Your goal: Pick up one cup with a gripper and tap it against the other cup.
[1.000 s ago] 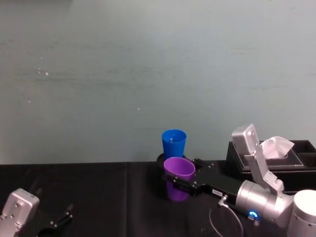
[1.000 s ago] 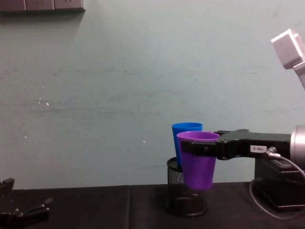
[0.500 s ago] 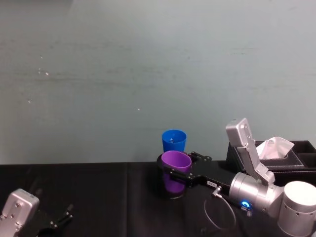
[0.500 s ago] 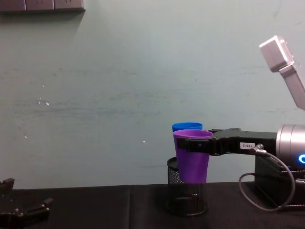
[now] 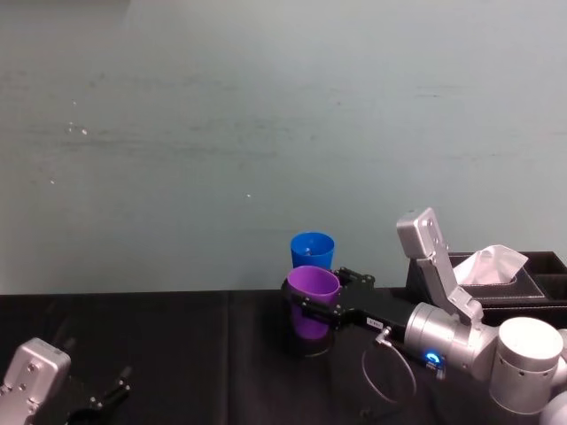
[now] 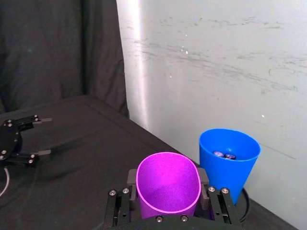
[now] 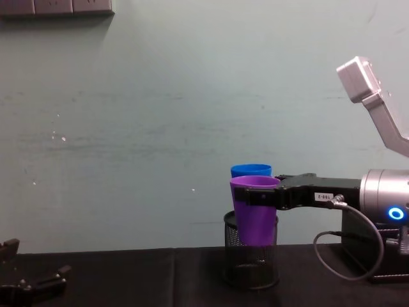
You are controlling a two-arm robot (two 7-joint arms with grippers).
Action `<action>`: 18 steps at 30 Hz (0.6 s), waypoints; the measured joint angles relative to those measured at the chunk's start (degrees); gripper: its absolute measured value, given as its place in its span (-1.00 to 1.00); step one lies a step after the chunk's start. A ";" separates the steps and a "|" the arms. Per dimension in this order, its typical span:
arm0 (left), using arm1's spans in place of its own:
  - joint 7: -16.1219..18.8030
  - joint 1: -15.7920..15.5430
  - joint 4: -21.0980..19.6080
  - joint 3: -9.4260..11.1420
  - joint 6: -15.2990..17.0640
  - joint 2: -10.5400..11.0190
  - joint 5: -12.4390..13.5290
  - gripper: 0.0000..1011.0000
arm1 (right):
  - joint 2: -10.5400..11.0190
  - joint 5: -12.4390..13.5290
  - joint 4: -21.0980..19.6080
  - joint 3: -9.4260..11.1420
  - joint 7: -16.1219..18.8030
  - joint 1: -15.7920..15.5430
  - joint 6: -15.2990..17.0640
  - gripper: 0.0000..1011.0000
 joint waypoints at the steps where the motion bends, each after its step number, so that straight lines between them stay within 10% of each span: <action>1: 0.00 0.00 0.00 0.00 0.00 0.00 0.00 0.98 | -0.28 -0.15 0.81 0.07 0.13 0.38 -0.25 0.44; 18: 0.00 0.00 0.00 0.00 0.00 0.00 0.00 0.98 | -4.03 -1.90 10.94 1.13 2.20 5.31 -3.90 0.44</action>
